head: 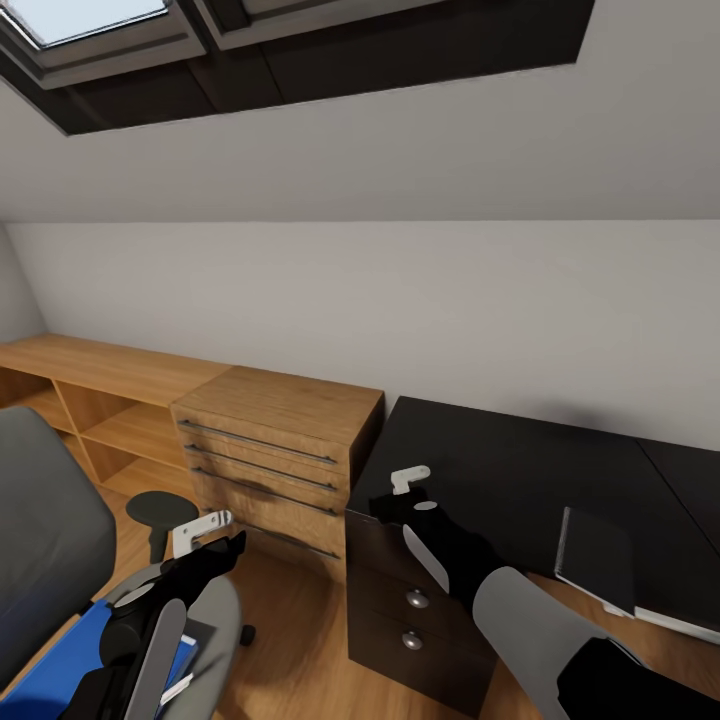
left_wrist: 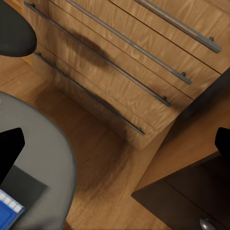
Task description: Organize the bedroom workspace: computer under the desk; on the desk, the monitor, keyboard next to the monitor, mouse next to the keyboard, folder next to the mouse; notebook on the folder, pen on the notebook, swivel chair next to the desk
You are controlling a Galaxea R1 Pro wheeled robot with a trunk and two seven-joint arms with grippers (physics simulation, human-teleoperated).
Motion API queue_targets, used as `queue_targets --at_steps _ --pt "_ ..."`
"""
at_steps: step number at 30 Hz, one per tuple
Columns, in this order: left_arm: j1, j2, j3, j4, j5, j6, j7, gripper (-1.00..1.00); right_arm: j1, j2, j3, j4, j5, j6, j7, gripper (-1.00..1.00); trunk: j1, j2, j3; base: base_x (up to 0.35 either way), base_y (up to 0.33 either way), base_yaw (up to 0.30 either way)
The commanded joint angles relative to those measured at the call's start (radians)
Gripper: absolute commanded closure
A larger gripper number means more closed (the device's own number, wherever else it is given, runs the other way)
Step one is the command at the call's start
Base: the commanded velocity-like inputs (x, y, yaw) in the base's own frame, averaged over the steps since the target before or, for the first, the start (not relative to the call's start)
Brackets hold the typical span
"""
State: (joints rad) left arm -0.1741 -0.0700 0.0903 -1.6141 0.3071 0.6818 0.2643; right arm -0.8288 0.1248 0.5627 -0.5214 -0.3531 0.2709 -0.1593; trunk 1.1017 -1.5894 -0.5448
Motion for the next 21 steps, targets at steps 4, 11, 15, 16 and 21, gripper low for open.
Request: queue_targets --at_steps 4,11,15,16,21 --pt "-0.001 -0.001 0.000 -0.001 0.010 0.004 0.007 -1.00 -0.001 -0.002 0.007 -0.002 -0.010 0.004 -0.009 -1.00 0.000 -0.001 -0.001 0.000 0.012 0.000" --pt "-0.001 0.000 0.016 -0.003 0.012 0.004 0.009 -1.00 -0.001 -0.001 0.005 0.017 -0.010 0.009 -0.007 -1.00 0.000 -0.001 -0.001 0.000 0.001 0.000" --pt "-0.001 -0.001 0.045 -0.004 0.012 0.005 0.009 -1.00 -0.001 0.000 0.004 0.039 -0.010 0.009 -0.005 -1.00 0.004 -0.008 -0.004 0.000 0.000 0.000" --pt "-0.001 -0.001 0.047 -0.004 0.013 0.005 0.009 -1.00 -0.001 0.000 0.004 0.040 -0.010 0.009 -0.005 -1.00 0.008 -0.015 -0.007 0.000 0.000 0.000" --pt "-0.001 -0.003 0.052 -0.004 0.013 0.005 0.009 -1.00 -0.001 0.001 0.003 0.044 -0.010 0.008 -0.005 -1.00 0.027 -0.050 -0.023 0.000 0.000 0.000"
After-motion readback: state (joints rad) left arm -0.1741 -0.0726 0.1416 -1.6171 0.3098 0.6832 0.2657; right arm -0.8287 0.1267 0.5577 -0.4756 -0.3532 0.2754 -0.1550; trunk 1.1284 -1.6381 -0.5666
